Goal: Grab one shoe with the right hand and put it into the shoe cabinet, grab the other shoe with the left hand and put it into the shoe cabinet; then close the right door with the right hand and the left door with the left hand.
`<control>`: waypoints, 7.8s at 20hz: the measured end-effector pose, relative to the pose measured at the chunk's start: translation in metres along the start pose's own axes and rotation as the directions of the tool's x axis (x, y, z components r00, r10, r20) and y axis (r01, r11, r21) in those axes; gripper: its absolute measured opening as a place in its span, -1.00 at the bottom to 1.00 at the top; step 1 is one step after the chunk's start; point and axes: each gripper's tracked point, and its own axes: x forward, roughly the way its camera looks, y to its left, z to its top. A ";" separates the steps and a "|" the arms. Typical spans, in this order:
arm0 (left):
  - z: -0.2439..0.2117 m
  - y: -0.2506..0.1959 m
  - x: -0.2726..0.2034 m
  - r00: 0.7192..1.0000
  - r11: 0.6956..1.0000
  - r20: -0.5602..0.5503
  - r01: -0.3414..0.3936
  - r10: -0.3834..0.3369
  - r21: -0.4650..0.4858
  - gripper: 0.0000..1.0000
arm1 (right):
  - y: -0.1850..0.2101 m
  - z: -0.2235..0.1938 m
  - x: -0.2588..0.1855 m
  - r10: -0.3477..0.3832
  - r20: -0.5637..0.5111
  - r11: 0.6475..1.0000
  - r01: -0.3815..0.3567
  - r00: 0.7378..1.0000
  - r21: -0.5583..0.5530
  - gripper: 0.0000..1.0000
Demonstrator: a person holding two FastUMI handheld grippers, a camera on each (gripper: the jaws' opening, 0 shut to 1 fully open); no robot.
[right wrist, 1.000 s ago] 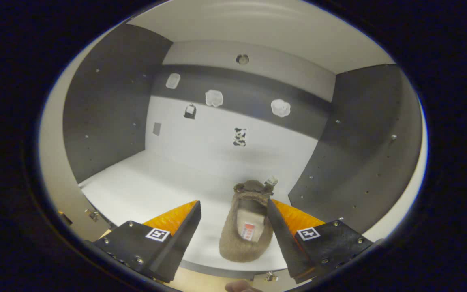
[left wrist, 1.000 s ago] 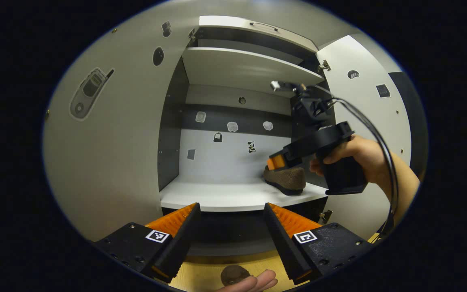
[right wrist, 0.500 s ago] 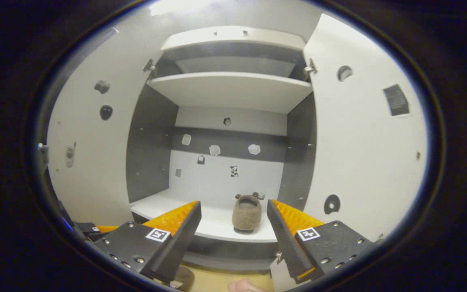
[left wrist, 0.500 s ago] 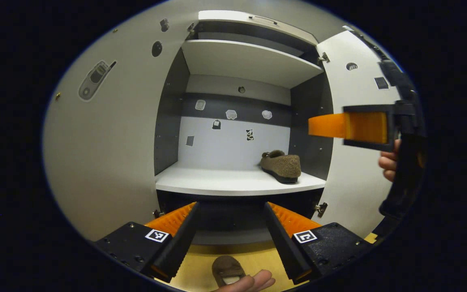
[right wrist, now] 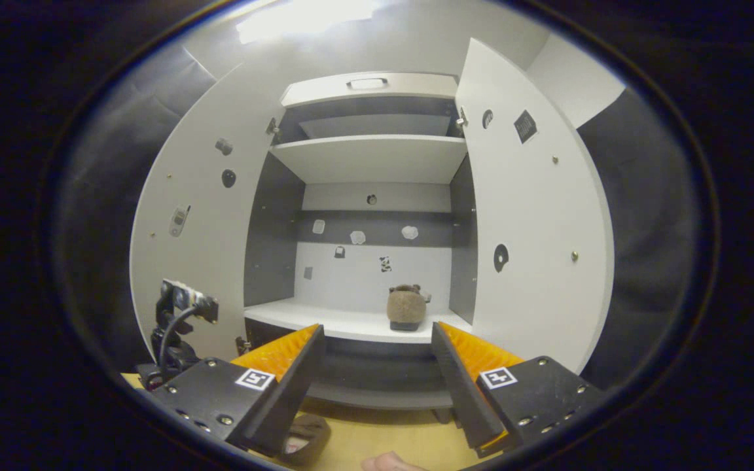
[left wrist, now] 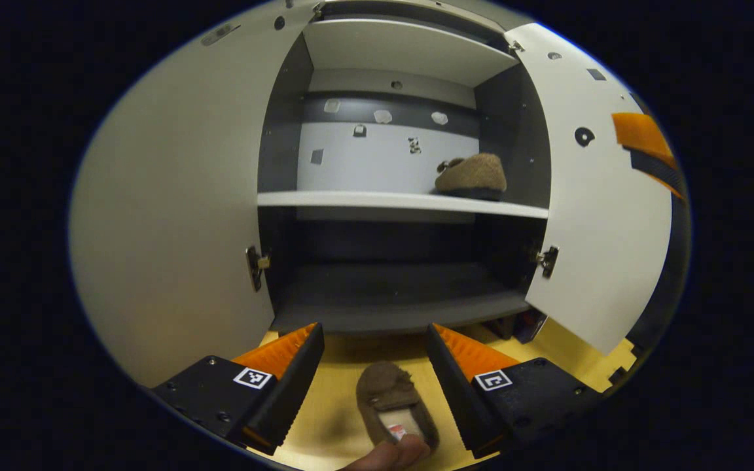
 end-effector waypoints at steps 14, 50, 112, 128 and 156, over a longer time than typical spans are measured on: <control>-0.180 0.007 0.028 0.884 0.997 -0.467 0.000 -0.034 -0.073 0.34 | -0.019 -0.031 -0.012 -0.046 0.039 0.995 0.043 0.998 0.087 0.96; 0.286 -0.021 0.035 0.972 0.995 0.226 -0.041 0.062 -0.095 -1.00 | -0.049 0.047 0.014 0.001 0.103 1.000 -0.002 0.995 0.010 0.96; 0.162 -0.016 -0.193 0.955 0.997 0.286 0.082 -0.077 -0.006 0.93 | -0.179 0.060 -0.123 -0.091 0.022 0.995 0.092 0.996 -0.041 0.96; 0.135 -0.025 -0.247 0.933 0.986 0.318 0.166 -0.168 0.033 0.92 | -0.355 0.127 -0.008 0.003 -0.090 0.999 0.001 0.996 0.047 0.99; 0.120 0.030 -0.252 0.941 0.995 0.325 0.095 -0.092 0.008 0.92 | -0.103 0.106 0.072 0.293 -0.129 0.956 -0.291 0.948 0.029 0.77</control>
